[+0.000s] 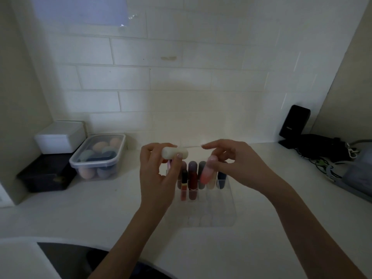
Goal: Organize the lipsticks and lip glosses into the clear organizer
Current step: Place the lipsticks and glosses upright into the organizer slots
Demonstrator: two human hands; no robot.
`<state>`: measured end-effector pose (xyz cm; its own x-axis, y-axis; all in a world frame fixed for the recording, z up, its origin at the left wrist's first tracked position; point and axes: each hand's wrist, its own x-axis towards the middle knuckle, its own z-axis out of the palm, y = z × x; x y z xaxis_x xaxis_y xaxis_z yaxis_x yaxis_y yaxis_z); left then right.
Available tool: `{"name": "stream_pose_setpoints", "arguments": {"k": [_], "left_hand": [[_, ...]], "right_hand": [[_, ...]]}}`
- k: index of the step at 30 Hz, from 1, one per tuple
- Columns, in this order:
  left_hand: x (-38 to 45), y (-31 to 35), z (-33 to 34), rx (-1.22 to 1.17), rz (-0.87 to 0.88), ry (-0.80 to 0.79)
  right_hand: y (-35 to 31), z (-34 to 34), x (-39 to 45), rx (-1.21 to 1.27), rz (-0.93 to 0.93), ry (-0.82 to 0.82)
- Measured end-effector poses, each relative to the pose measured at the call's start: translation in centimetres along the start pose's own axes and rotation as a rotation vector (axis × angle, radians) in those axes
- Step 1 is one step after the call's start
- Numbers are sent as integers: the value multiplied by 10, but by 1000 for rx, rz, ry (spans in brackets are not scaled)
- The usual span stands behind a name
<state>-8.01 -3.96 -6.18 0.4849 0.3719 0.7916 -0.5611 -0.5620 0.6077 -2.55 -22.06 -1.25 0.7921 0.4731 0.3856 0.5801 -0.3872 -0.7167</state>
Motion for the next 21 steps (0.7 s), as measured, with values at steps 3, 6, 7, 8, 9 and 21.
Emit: {"name": "stream_pose_setpoints", "arguments": {"k": [3,6,7,8,9,21], "left_hand": [[-5,0,1,48,-3,6],[-10,3,8,178,56,-37],[-11,6,11,201,66,-55],[-11,9,14,213,70,-66],[-10,11,16,217,70,-72],[-5,16,24,326,10,-88]], "right_hand": [[-4,-3,-1,88,33,4],[-10,-4,2,336,94,65],[-11,-4,4,456,116,65],[-13,-4,5,571,138,40],[-13,-4,6,660,154,-8],[-15,-5,5,47,-100,-96]]}}
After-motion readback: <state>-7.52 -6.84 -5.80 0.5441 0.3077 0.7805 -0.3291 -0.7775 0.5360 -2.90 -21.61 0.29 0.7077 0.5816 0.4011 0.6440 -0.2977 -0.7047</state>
